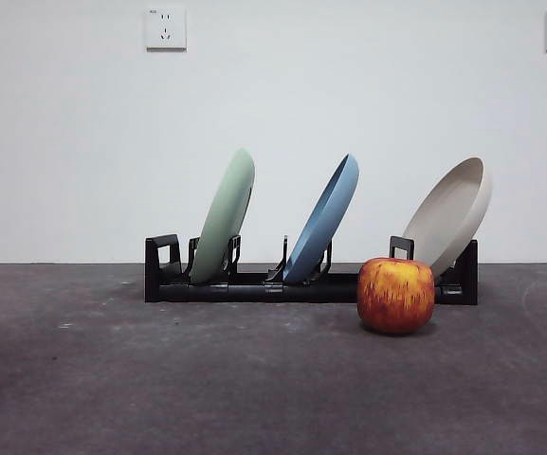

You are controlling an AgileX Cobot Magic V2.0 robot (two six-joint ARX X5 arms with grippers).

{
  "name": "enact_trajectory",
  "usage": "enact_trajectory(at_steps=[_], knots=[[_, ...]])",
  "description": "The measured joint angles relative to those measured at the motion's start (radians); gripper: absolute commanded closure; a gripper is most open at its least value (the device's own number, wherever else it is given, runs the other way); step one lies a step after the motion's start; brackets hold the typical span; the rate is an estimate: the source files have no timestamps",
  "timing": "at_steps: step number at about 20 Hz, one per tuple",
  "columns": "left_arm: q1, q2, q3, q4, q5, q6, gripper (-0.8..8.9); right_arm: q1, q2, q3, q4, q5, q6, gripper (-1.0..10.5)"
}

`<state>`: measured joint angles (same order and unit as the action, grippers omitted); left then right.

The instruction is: Take the green plate from the plate rack,put the plate on the table,take the apple from the table,put the apple in the plate

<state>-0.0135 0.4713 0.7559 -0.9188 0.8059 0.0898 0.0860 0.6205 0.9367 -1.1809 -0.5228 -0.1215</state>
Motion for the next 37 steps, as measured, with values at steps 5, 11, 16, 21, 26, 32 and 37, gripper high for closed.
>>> enact_trajectory(at_steps=[5,11,16,21,26,32,37], knots=[[0.0,0.0,0.0,0.002,-0.018,0.0,2.83,0.0,0.01,0.0,0.0,0.0,0.012,2.9],[0.0,0.052,0.003,0.145,-0.018,-0.04,2.83,0.0,0.015,0.0,0.0,0.001,0.021,2.9],[-0.049,0.205,0.027,0.364,-0.05,-0.103,2.84,0.0,0.039,0.0,0.0,0.001,0.021,2.9],[-0.155,0.469,0.138,0.484,-0.174,-0.11,2.84,0.0,0.05,0.0,0.003,0.001,0.021,2.9],[-0.245,0.764,0.334,0.6,-0.304,-0.11,2.85,0.0,0.054,0.0,0.007,0.001,0.021,2.9],[-0.319,1.081,0.557,0.681,-0.393,-0.11,2.87,0.0,0.054,0.0,0.012,0.001,0.021,2.9],[-0.35,1.284,0.689,0.728,-0.456,-0.11,2.87,0.0,0.054,0.0,0.015,0.001,0.021,2.9]])
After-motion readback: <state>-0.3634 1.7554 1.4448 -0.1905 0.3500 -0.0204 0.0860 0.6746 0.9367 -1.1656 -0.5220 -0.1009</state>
